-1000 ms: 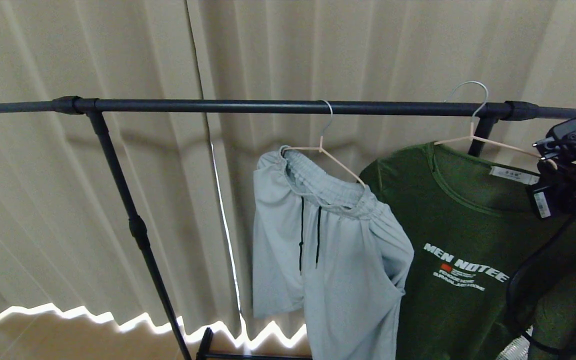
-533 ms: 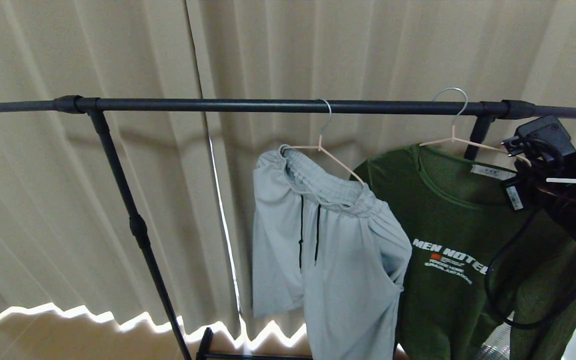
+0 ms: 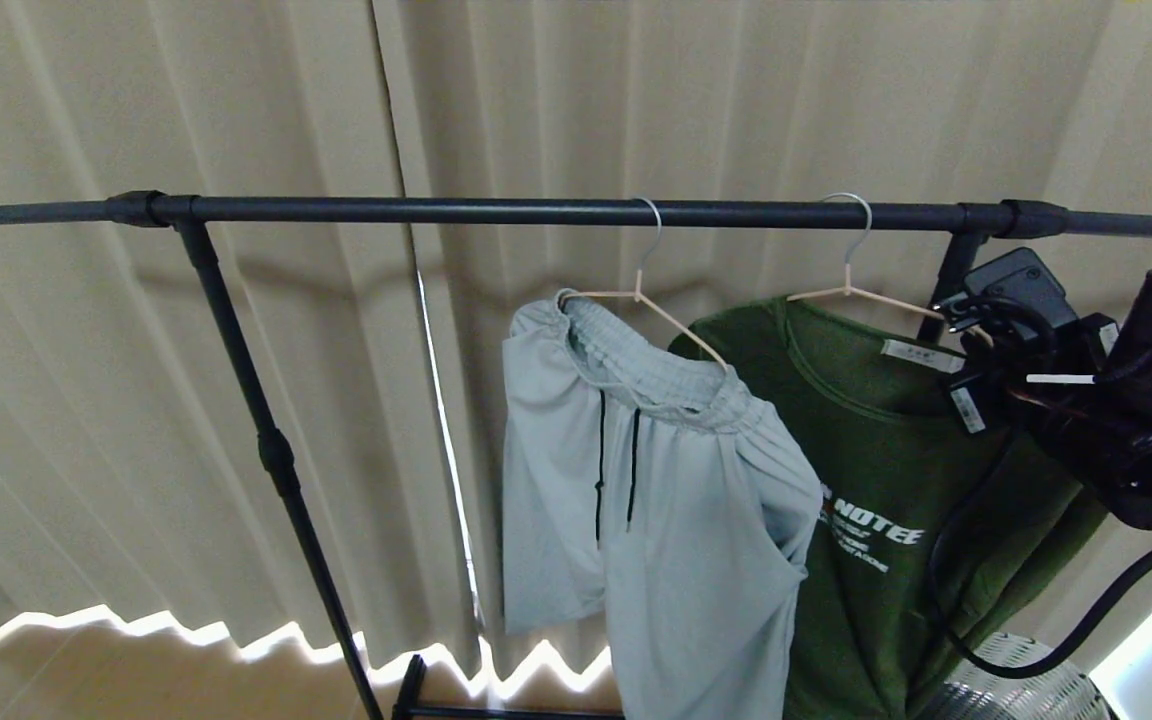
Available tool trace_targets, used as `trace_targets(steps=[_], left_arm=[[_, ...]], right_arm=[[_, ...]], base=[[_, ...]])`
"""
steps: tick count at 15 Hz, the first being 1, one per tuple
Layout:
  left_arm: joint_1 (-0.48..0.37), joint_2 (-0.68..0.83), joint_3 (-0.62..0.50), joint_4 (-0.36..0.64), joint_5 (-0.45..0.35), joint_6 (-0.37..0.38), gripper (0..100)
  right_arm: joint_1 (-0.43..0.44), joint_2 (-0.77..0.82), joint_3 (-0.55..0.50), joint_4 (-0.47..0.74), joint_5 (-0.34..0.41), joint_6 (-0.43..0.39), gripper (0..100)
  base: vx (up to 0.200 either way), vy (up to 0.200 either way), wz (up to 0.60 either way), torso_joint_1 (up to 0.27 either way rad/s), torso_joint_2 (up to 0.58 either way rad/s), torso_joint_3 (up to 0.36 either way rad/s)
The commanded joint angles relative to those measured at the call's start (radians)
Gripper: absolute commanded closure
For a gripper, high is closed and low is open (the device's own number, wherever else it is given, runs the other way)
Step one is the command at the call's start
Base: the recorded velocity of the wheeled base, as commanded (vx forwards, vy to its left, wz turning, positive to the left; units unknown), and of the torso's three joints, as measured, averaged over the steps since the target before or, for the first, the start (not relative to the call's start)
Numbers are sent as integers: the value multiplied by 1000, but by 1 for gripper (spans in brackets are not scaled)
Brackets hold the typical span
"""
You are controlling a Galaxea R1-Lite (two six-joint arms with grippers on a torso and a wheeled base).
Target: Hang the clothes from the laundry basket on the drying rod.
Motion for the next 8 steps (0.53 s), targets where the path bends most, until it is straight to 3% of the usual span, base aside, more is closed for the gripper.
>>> trace_targets(steps=[1,8], left_arm=[[0,2,0,0,-1,0,0],[0,2,0,0,1,0,0]], right_arm=[[16,9,0,-6,2,0,100],[28,12,17,-20,19,3,100]], base=[[0,0,0,0,0,0],[0,0,0,0,0,0]])
